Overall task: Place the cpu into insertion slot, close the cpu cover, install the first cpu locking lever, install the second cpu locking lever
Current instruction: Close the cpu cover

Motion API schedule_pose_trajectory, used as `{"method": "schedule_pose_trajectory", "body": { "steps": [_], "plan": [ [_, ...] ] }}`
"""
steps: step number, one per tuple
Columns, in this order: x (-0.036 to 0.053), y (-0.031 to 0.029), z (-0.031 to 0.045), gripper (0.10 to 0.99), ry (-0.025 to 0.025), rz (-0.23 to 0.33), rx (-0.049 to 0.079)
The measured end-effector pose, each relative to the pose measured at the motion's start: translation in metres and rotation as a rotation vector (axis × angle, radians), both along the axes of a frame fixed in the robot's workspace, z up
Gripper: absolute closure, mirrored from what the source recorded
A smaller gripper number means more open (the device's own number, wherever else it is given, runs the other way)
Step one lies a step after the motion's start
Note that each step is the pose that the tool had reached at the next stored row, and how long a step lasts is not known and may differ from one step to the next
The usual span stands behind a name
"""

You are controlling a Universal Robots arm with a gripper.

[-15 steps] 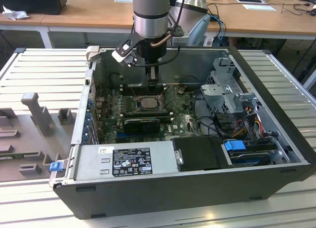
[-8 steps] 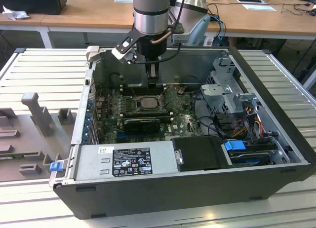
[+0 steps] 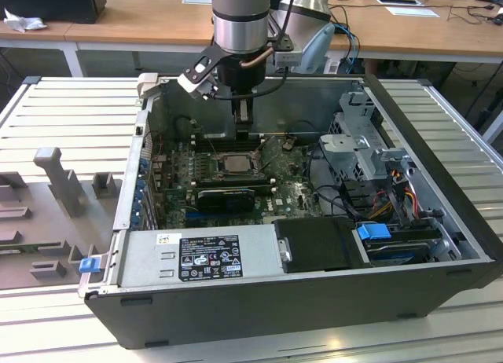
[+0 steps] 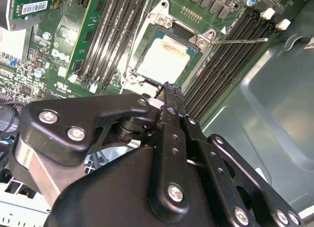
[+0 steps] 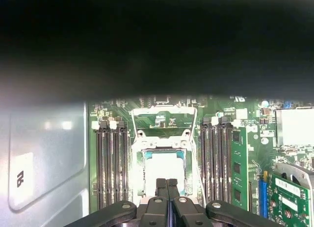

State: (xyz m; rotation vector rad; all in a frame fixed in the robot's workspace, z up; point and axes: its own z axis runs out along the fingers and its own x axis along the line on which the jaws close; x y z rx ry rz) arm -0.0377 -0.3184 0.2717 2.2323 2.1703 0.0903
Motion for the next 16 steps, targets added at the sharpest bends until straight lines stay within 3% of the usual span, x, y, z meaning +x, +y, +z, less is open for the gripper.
{"method": "schedule_pose_trajectory", "body": {
  "steps": [5,9,14,16],
  "plan": [
    [0.0001,0.0006,0.0103,0.980,-0.0001,0.000,0.000],
    [0.0079,0.0006,0.0104,0.980,0.0000,0.000,0.001],
    [0.0246,0.0006,0.0101,0.980,-0.0001,0.000,0.006],
    [0.0254,0.0006,0.0098,0.980,-0.0001,0.000,0.006]
  ]
}}
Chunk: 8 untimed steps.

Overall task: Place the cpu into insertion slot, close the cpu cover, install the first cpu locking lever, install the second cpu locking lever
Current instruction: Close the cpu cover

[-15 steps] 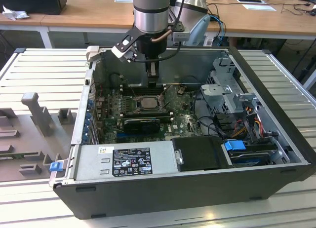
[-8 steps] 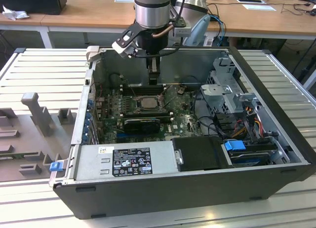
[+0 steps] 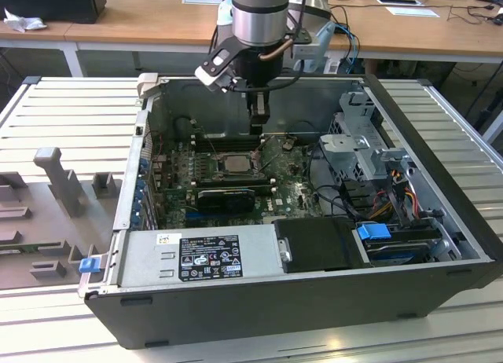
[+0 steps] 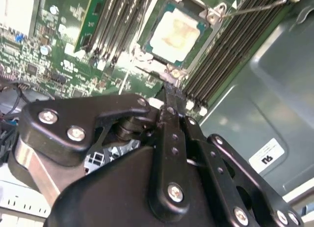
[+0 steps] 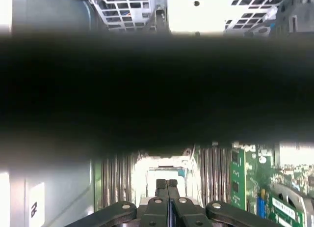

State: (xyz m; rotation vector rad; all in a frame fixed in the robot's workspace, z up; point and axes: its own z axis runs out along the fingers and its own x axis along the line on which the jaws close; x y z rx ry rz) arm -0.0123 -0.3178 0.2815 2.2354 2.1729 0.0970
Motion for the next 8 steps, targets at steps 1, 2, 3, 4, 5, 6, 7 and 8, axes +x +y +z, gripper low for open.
{"method": "schedule_pose_trajectory", "body": {
  "steps": [1,2,3,4,5,6,7,8],
  "plan": [
    [0.0003,0.0000,-0.0003,0.980,0.0000,0.000,0.000],
    [0.0007,0.0000,-0.0006,0.980,0.0001,0.000,0.000],
    [0.0016,0.0000,-0.0007,0.980,0.0001,0.000,0.000],
    [0.0023,0.0000,-0.0008,0.980,0.0002,0.000,0.000],
    [0.0038,0.0000,-0.0009,0.980,0.0000,0.000,0.000],
    [0.0049,0.0000,-0.0010,0.980,0.0000,0.000,0.000],
    [0.0059,0.0000,-0.0010,0.980,0.0000,0.000,0.000],
    [0.0078,0.0000,-0.0010,0.980,0.0001,0.000,0.000]
  ]
}}
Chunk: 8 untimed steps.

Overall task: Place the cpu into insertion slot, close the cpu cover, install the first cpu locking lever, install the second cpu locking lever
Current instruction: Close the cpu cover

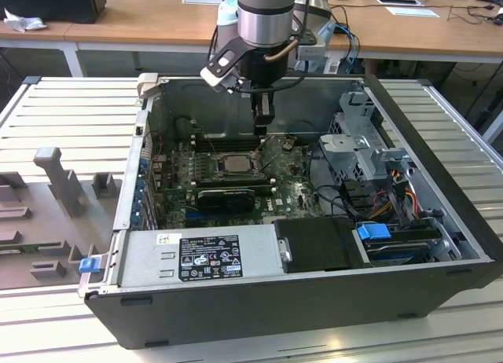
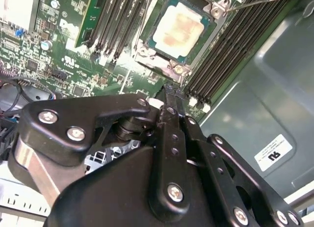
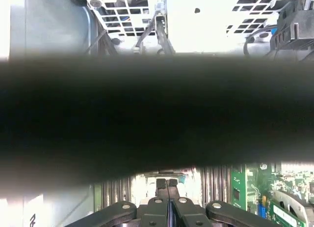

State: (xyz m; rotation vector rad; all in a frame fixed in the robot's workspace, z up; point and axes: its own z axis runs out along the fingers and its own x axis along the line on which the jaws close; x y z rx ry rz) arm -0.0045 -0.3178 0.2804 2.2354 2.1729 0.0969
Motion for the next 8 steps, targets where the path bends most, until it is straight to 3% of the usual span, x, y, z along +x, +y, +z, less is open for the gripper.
{"method": "schedule_pose_trajectory", "body": {
  "steps": [8],
  "plan": [
    [0.0121,0.0000,-0.0004,0.980,0.0000,0.000,0.000]
  ]
}}
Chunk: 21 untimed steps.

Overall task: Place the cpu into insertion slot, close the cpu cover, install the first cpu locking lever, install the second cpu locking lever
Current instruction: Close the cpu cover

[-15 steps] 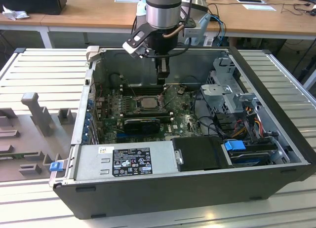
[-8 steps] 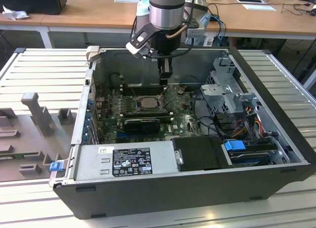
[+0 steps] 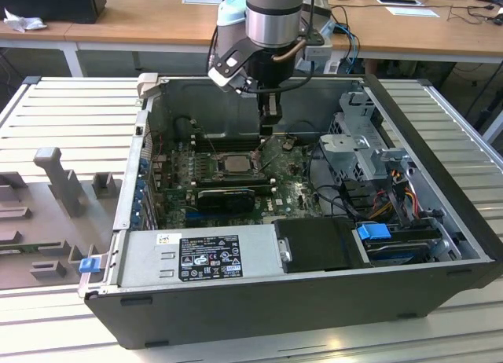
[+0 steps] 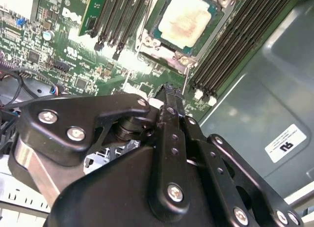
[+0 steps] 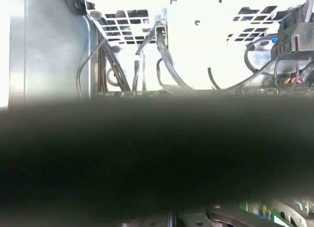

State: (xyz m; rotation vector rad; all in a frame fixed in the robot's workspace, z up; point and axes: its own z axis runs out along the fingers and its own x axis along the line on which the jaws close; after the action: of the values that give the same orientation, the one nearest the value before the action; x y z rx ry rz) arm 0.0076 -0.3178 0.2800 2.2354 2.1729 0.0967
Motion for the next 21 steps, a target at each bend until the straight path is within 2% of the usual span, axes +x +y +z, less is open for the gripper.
{"method": "schedule_pose_trajectory", "body": {
  "steps": [13,21],
  "plan": [
    [0.0115,0.0000,-0.0014,0.980,0.0000,0.000,0.000],
    [0.0222,0.0000,-0.0045,0.980,-0.0001,0.000,0.000]
  ]
}}
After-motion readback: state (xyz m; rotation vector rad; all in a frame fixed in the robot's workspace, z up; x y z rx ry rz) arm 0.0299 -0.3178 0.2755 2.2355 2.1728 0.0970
